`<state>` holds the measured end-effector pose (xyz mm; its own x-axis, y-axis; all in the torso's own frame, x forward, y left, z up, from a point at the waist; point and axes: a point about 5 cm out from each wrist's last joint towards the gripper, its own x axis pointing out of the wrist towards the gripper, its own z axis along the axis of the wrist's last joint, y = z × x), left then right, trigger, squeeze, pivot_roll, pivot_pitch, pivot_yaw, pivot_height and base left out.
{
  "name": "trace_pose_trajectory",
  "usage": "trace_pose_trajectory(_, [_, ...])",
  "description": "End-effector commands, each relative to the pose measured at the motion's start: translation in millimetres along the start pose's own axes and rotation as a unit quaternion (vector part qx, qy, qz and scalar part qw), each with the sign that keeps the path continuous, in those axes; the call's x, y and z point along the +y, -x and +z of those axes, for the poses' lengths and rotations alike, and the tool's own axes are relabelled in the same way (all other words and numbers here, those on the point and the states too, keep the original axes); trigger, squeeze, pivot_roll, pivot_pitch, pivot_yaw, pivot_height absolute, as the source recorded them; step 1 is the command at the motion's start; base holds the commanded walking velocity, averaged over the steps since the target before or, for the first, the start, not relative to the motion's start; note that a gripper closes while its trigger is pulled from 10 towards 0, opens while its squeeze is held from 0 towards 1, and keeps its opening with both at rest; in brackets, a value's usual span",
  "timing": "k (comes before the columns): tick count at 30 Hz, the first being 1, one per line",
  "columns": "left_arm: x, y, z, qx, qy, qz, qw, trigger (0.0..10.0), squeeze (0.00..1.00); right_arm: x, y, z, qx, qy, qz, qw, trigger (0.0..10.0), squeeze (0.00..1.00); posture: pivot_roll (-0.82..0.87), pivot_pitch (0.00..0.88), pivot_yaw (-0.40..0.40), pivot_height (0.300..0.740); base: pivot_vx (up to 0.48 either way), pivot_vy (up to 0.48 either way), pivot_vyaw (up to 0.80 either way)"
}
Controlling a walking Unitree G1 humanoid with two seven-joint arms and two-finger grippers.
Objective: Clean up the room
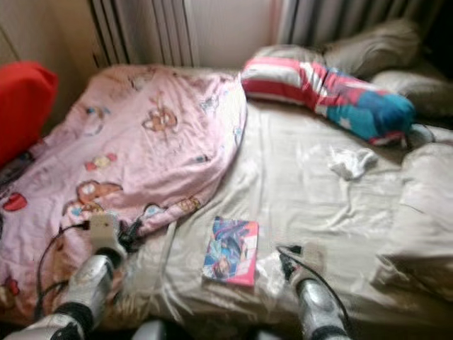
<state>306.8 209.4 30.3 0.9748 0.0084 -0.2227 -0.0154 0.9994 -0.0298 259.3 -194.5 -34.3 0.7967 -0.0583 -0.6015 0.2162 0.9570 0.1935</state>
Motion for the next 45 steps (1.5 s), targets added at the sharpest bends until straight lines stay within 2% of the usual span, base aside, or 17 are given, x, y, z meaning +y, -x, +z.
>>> trace_pose_trajectory(1, [4.4, 1.6, -1, 0.003, -0.005, 0.001, 1.0, 10.0, 0.0, 7.6, -2.3, 3, 0.007, -0.011, 0.012, 1.0, 10.0, 0.0, 0.05, 0.016, -0.039, 0.631, 0.0, 0.0, 0.0])
trace_pose_trajectory(6, [6.3, 0.3, 3, -0.001, -0.014, -0.002, 1.0, 10.0, 0.0, 11.9, -3.1, 3, 0.01, -0.01, 0.021, 1.0, 10.0, 0.0, 0.06, 0.081, -0.026, 0.631, 0.0, 0.0, 0.0])
trace_pose_trajectory(11, [14.1, -1.2, 11, -0.012, -0.023, 0.001, 1.0, 10.0, 0.0, 22.7, -6.0, 11, 0.006, -0.034, 0.043, 0.998, 10.0, 0.0, 0.07, 0.141, -0.019, 0.631, 0.0, 0.0, 0.0])
trace_pose_trajectory(18, [21.0, 3.0, 10, -0.019, -0.028, 0.007, 0.999, 10.0, 0.0, 33.3, -6.1, 7, 0.019, -0.025, 0.07, 0.997, 10.0, 0.0, 0.1, 0.184, -0.02, 0.631, 0.0, 0.0, 0.0])
trace_pose_trajectory(19, [21.5, 4.1, 9, -0.019, -0.03, 0.008, 0.999, 10.0, 0.0, 35.4, -6.4, 8, 0.017, -0.03, 0.074, 0.997, 10.0, 0.91, 0.11, 0.197, -0.019, 0.631, 0.0, 0.0, 0.0])
trace_pose_trajectory(20, [21.7, 4.5, 9, -0.02, -0.03, 0.008, 0.999, 10.0, 0.0, 36.6, -6.5, 9, 0.015, -0.033, 0.078, 0.996, 10.0, 1.0, 0.11, 0.203, -0.019, 0.631, 0.0, 0.0, 0.0])
trace_pose_trajectory(31, [17.0, 6.1, 9, -0.027, -0.032, 0.005, 0.999, 10.0, 0.0, 42.1, -8.8, 17, 0.014, -0.014, 0.09, 0.996, 10.0, 0.98, 0.12, 0.248, -0.031, 0.631, 0.0, 0.0, 0.0])
trace_pose_trajectory(32, [16.7, 7.1, 8, -0.029, -0.031, 0.005, 0.999, 10.0, 0.0, 43.0, -8.7, 16, 0.017, -0.011, 0.094, 0.995, 10.0, 0.0, 0.12, 0.253, -0.035, 0.631, 0.0, 0.0, 0.0])
trace_pose_trajectory(37, [15.6, 14.2, 4, -0.035, -0.038, 0.001, 0.999, 10.0, 0.0, 49.3, -6.9, 8, 0.038, -0.002, 0.128, 0.991, 10.0, 0.0, 0.14, 0.26, -0.034, 0.631, 0.0, 0.0, 0.0])
trace_pose_trajectory(40, [13.5, 16.7, 3, -0.038, -0.044, -0.007, 0.998, 10.0, 0.0, 49.4, -6.3, 6, 0.042, 0.01, 0.131, 0.99, 10.0, 0.0, 0.16, 0.266, -0.031, 0.631, 0.0, 0.0, 0.0])
trace_pose_trajectory(45, [13.8, 19.9, 3, -0.043, -0.047, -0.009, 0.998, 10.0, 0.0, 47.6, -6.6, 6, 0.035, 0.0, 0.112, 0.993, 10.0, 0.0, 0.16, 0.275, -0.027, 0.631, 0.0, 0.0, 0.0])
